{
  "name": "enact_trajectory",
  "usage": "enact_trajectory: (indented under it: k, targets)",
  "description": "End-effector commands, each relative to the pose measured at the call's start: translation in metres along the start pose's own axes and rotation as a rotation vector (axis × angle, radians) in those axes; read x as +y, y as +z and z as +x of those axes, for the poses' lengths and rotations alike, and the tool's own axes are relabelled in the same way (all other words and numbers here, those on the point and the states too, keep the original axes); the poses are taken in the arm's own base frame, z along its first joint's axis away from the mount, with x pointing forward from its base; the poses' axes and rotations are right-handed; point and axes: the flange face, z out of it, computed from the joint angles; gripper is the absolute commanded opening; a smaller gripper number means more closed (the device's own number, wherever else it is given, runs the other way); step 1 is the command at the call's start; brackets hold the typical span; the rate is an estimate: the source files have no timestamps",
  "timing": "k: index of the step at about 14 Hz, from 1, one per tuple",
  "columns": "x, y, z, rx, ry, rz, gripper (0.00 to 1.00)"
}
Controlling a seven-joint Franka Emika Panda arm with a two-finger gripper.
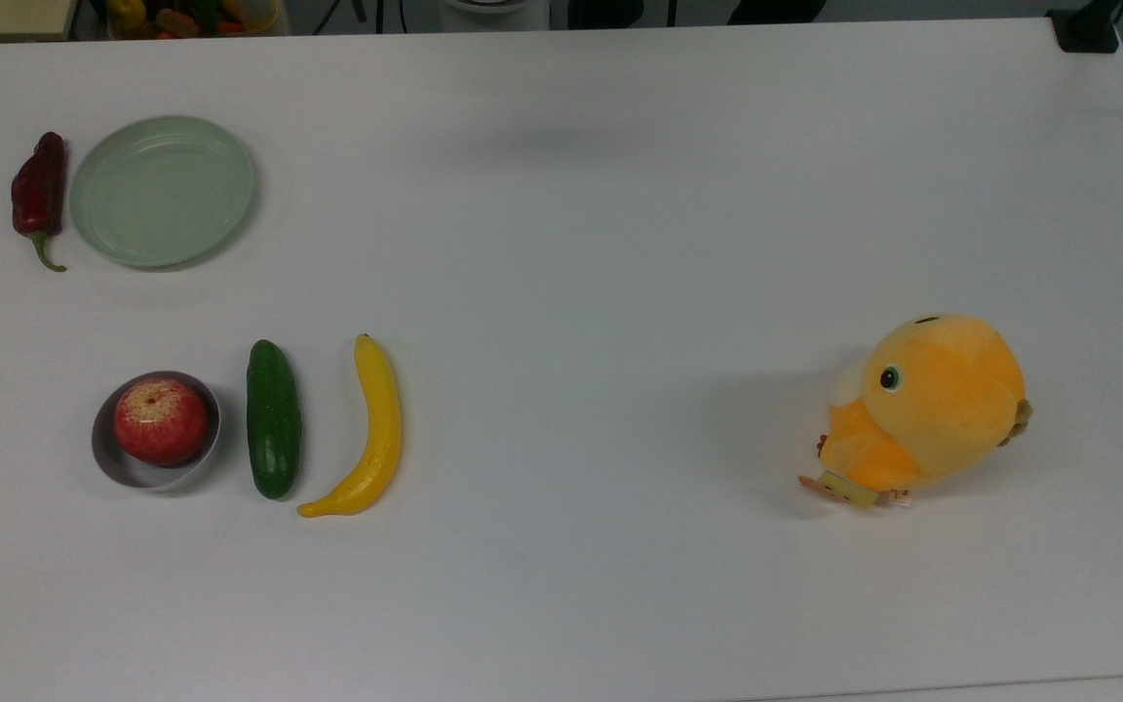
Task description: Red apple placed in the center of the desktop
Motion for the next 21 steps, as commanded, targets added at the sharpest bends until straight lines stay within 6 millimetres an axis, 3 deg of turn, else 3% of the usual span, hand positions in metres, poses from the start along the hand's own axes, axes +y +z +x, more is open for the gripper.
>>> enact_trajectory:
  k: [1,4,7,9,17,21]
  targets:
    - [0.022,0.016,0.033,0.035,-0.004,-0.030,1.00]
    - [0.092,0.027,0.061,0.209,0.107,-0.066,1.00]
    - [0.142,0.062,0.093,0.337,0.161,-0.137,1.00]
    - [0.166,0.084,0.101,0.384,0.186,-0.170,1.00]
    - [0.224,0.179,0.122,0.494,0.228,-0.270,1.00]
    - [0.256,0.227,0.118,0.528,0.251,-0.320,1.00]
